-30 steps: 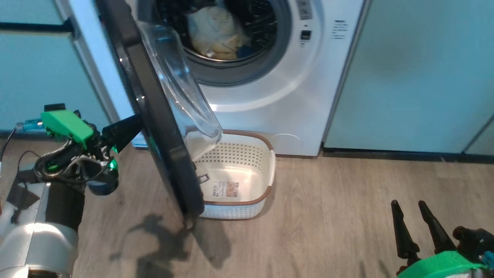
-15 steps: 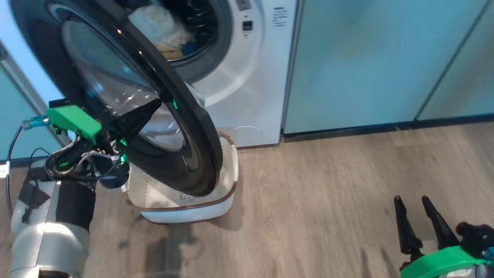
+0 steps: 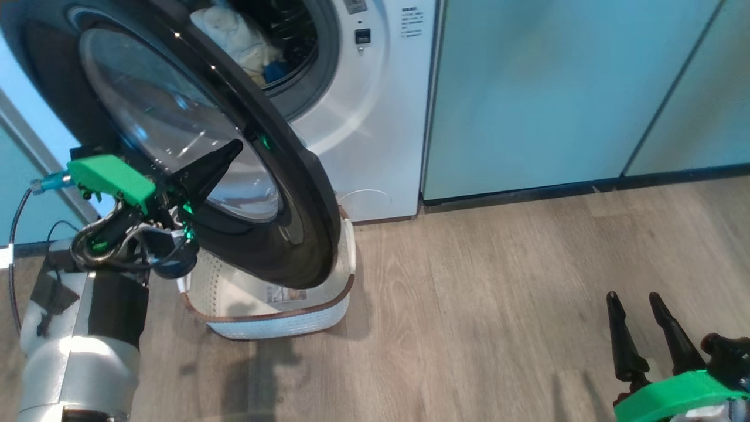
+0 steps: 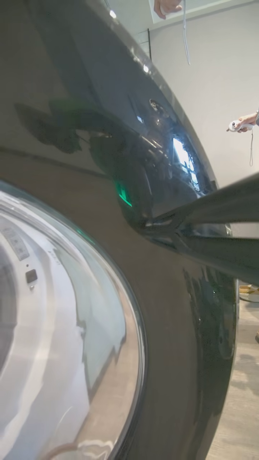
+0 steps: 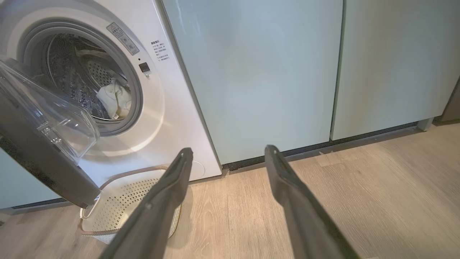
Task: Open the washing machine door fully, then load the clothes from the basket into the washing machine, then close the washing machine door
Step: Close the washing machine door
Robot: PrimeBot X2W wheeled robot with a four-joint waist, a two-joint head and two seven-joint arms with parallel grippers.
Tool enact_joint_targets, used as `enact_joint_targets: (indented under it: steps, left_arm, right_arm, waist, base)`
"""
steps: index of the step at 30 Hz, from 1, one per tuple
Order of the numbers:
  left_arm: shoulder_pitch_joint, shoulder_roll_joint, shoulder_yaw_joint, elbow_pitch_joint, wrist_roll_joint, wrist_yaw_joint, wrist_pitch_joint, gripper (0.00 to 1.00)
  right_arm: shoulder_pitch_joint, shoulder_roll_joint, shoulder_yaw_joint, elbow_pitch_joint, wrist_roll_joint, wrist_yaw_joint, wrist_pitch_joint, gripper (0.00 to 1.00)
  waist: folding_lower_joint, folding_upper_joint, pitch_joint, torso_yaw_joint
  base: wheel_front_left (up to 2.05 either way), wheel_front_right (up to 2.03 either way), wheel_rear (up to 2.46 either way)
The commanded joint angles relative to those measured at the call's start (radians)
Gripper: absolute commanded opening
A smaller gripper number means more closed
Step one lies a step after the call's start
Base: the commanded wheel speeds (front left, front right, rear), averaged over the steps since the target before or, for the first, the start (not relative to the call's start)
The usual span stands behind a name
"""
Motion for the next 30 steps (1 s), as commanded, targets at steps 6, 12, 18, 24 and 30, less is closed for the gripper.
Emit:
enact_joint_targets:
  steps: [6, 12, 18, 24, 30]
  left_arm:
    - [-0.008, 0.061, 0.027, -0.091, 0.048, -0.007, -0.030, 0.00]
    - [0.033, 0.076, 0.014, -0.143, 0.096, -0.007, -0.078, 0.39]
    - [0.086, 0.092, -0.009, -0.214, 0.149, -0.007, -0.153, 1.00]
    - [0.156, 0.133, -0.058, -0.291, 0.222, -0.007, -0.262, 1.00]
    - [0.230, 0.210, -0.155, -0.359, 0.339, -0.007, -0.443, 1.00]
  right_arm:
    - [-0.036, -0.008, 0.013, -0.034, -0.003, 0.000, -0.010, 1.00]
    - [-0.033, -0.003, 0.008, -0.036, -0.003, 0.000, -0.010, 1.00]
    - [-0.036, 0.002, 0.003, -0.035, -0.003, 0.000, -0.010, 1.00]
    - [-0.034, 0.007, -0.003, -0.034, -0.005, 0.000, -0.010, 1.00]
    - [-0.028, 0.009, -0.007, -0.036, -0.005, 0.000, -0.010, 1.00]
  waist:
    - [0.0000, -0.0001, -0.005, 0.051]
    - [0.0000, -0.0001, -0.002, 0.098]
    - [0.0000, -0.0001, -0.003, 0.147]
    - [0.0000, -0.0001, -0.012, 0.175]
    - [0.0000, -0.0001, -0.021, 0.189]
  base:
    - [0.00, 0.00, 0.00]
    - [0.00, 0.00, 0.00]
    - [0.00, 0.00, 0.00]
    - [0.00, 0.00, 0.00]
    - [0.00, 0.00, 0.00]
